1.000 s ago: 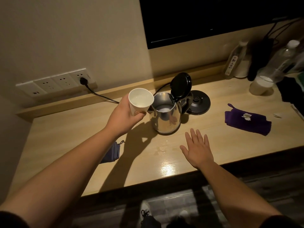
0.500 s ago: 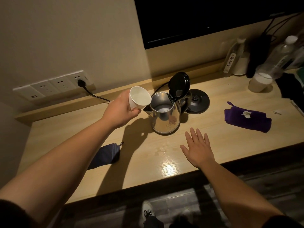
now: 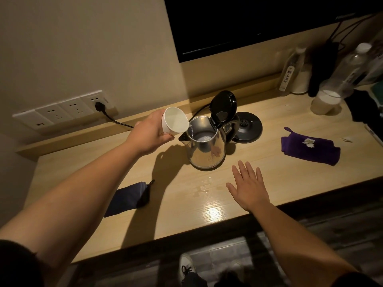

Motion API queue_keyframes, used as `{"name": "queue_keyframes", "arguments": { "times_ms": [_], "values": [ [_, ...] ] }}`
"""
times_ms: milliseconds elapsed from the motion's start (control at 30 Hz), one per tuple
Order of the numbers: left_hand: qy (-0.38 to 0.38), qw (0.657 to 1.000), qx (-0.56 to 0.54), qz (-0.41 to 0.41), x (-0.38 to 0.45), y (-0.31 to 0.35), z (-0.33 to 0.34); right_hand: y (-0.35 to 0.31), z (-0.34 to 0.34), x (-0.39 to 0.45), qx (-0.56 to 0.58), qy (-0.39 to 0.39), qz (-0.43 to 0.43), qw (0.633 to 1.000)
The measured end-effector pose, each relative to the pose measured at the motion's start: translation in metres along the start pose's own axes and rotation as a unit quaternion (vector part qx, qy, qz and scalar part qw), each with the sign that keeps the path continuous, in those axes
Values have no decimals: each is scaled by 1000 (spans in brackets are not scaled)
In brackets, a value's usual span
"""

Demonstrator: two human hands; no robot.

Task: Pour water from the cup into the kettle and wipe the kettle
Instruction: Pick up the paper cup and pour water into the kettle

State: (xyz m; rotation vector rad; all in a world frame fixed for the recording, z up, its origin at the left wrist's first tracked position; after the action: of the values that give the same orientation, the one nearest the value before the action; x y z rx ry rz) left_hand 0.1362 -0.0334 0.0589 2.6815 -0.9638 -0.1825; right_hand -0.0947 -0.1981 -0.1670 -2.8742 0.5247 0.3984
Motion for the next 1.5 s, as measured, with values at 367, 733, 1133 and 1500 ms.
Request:
{"name": "queue_keyframes", "arguments": {
  "times_ms": [367,733,1133,1500],
  "values": [
    [-4,999,28,29,5,8,-2,0,0,1,-3,1,1,1000],
    [3,998,37,46,8,15,-7,1,0,1,-1,3,1,1000],
    [6,996,58,64,13,16,-6,1,0,1,0,1,4,1000],
    [13,994,72,86,17,18,-9,0,-1,0,-5,2,2,1000]
  ]
}}
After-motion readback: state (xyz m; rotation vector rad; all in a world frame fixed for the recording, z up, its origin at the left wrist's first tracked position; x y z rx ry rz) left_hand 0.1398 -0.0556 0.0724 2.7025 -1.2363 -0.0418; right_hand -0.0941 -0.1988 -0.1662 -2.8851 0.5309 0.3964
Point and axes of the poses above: each hand's wrist, its own x-axis towards the middle knuckle, its own z-axis out of the palm, y = z × x, the point moved 9 cm from there along x, towards the middle knuckle, and after that the axes turned 4 degrees about -z, right-handed, at the moved point
